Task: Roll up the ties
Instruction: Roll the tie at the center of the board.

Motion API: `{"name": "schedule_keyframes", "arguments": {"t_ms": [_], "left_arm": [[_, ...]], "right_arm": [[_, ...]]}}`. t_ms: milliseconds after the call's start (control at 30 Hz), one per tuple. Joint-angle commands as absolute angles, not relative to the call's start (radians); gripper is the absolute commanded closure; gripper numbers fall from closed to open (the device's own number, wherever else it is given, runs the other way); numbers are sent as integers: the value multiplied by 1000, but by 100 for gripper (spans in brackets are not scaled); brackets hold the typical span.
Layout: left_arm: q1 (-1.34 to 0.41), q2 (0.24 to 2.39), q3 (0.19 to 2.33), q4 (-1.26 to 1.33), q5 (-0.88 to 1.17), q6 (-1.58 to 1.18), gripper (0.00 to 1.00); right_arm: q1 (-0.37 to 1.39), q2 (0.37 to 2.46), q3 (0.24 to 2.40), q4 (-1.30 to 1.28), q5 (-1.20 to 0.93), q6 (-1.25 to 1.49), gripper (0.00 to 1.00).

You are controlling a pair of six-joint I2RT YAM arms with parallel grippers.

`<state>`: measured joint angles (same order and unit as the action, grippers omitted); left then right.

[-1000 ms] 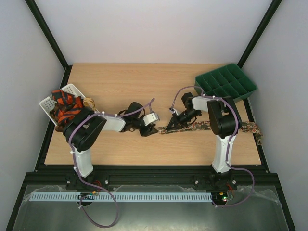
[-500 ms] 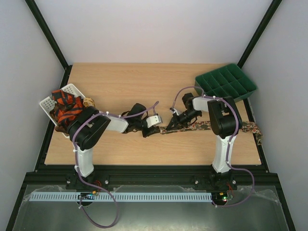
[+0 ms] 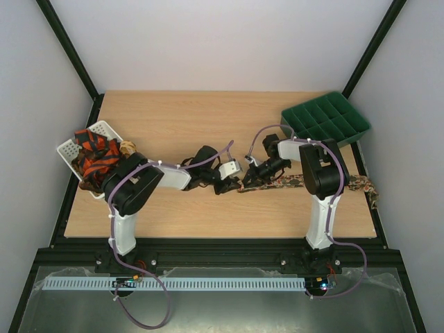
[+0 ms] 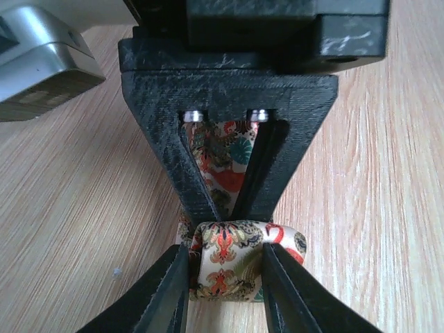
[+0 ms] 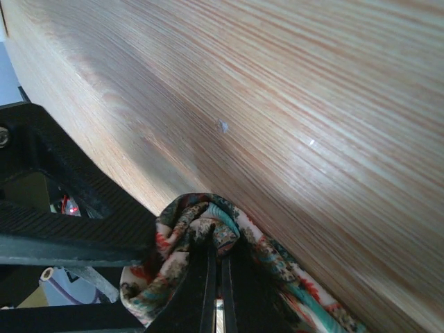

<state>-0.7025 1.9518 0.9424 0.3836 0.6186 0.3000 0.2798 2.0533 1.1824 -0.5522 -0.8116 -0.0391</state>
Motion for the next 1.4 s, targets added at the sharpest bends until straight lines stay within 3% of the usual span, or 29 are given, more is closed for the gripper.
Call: {"name": "schedule_keyframes", "arguments": {"t_ms": [0, 267, 733, 1100, 1167, 1367], "left_arm": [[-711, 2006, 976, 406, 637, 298, 68], [-712, 2059, 980, 342, 592, 358, 65], [-704, 2169, 1179, -103, 524, 405, 82], [-704, 2195, 1237, -200, 502, 419, 83], [-704, 2197, 1247, -202, 505, 416, 83], [-700, 2163, 1235, -176, 551, 413, 81]], "right_arm": [[286, 2107, 1131, -570, -635, -40, 99], [285, 2094, 1136, -574, -664, -41, 99], [273, 2057, 1207, -637, -661, -97, 88], [224, 1968, 1223, -720, -765, -131, 66], [228, 1975, 1227, -722, -783, -126, 67], [231, 2008, 1200, -655, -694, -85, 89]]}}
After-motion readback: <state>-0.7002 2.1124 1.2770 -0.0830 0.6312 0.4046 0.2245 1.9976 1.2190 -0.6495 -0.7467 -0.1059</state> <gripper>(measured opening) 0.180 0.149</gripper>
